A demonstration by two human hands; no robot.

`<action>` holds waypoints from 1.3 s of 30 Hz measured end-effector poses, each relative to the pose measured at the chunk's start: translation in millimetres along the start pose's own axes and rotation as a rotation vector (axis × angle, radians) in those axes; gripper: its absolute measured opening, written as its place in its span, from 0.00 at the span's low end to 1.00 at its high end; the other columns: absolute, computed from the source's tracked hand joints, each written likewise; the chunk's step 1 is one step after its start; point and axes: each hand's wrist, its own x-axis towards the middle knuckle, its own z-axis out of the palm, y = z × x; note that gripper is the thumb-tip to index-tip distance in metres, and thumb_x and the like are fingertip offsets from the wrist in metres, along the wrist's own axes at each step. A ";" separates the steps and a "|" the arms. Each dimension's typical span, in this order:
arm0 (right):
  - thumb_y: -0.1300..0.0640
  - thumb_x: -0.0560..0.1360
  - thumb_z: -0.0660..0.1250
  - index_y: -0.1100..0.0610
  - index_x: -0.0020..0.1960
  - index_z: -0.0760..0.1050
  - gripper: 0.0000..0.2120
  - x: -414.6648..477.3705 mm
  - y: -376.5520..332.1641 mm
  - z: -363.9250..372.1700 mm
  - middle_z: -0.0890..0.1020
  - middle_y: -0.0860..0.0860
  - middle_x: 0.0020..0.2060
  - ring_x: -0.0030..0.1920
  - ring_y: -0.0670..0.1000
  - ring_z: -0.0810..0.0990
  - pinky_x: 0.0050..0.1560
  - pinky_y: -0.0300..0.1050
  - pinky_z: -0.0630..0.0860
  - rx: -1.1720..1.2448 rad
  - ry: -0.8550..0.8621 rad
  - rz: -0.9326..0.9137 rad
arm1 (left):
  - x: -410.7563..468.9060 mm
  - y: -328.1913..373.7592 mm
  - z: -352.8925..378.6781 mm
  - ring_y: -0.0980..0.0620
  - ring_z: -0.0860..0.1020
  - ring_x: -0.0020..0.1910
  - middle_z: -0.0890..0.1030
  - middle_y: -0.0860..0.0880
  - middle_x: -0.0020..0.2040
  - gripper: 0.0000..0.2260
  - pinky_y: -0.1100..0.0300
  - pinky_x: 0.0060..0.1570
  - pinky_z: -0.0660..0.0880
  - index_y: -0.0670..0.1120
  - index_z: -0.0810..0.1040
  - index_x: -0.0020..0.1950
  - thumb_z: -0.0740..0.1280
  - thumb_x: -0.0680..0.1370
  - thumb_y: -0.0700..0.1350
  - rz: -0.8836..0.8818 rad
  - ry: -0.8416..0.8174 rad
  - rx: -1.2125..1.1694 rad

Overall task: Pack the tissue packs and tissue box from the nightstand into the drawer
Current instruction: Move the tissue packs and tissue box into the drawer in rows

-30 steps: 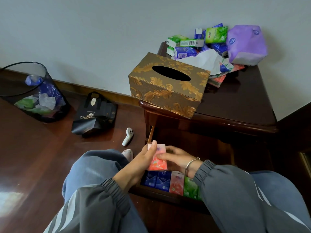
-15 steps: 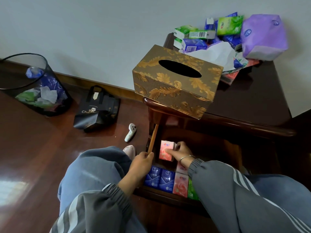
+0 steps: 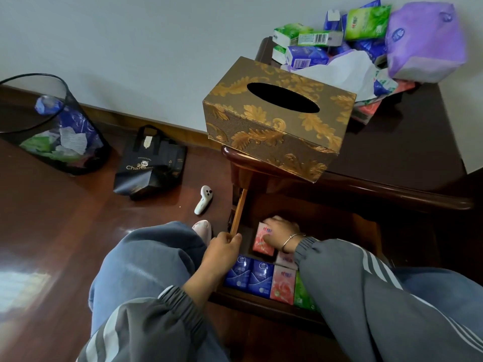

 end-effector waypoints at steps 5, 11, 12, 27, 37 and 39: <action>0.50 0.74 0.63 0.51 0.62 0.73 0.16 -5.3 1.2 1.2 0.80 0.53 0.56 0.56 0.55 0.78 0.56 0.49 0.74 0.012 -0.009 -0.085 | 0.8 -0.6 1.3 0.53 0.80 0.45 0.79 0.49 0.48 0.18 0.54 0.51 0.78 0.45 0.70 0.68 0.57 0.82 0.53 -0.012 -0.002 -0.018; 0.52 0.78 0.59 0.49 0.70 0.63 0.21 -6.1 -1.6 8.5 0.78 0.56 0.60 0.58 0.58 0.77 0.58 0.50 0.73 -0.067 0.027 -0.095 | 2.4 -1.0 1.3 0.52 0.80 0.48 0.78 0.46 0.57 0.18 0.53 0.54 0.78 0.45 0.70 0.68 0.57 0.82 0.54 0.010 0.017 0.016; 0.52 0.78 0.58 0.49 0.71 0.63 0.21 -6.0 -1.6 10.3 0.78 0.56 0.61 0.60 0.58 0.76 0.59 0.51 0.73 -0.077 0.017 -0.102 | 2.3 -1.4 1.5 0.53 0.80 0.47 0.78 0.47 0.56 0.18 0.53 0.53 0.78 0.45 0.70 0.68 0.57 0.82 0.53 0.009 0.017 0.010; 0.58 0.79 0.58 0.56 0.67 0.71 0.17 -34.4 40.2 11.7 0.76 0.55 0.65 0.63 0.54 0.75 0.57 0.40 0.70 0.329 0.068 0.134 | 5.5 -3.6 4.6 0.51 0.81 0.48 0.79 0.46 0.55 0.18 0.53 0.52 0.79 0.44 0.70 0.67 0.58 0.81 0.53 0.008 0.025 0.017; 0.57 0.79 0.57 0.60 0.67 0.70 0.18 -71.4 27.6 -9.5 0.72 0.58 0.66 0.66 0.57 0.71 0.60 0.42 0.69 0.212 0.074 0.084 | 5.0 -13.5 5.8 0.50 0.80 0.49 0.79 0.49 0.48 0.13 0.56 0.48 0.74 0.45 0.75 0.60 0.61 0.81 0.51 0.087 0.060 0.092; 0.60 0.77 0.57 0.64 0.56 0.75 0.13 -93.6 22.7 -24.7 0.78 0.59 0.56 0.60 0.59 0.76 0.49 0.43 0.71 0.197 0.071 0.009 | 4.7 -17.9 8.3 0.45 0.79 0.53 0.80 0.43 0.48 0.11 0.56 0.49 0.72 0.41 0.77 0.53 0.62 0.80 0.48 0.139 0.126 0.129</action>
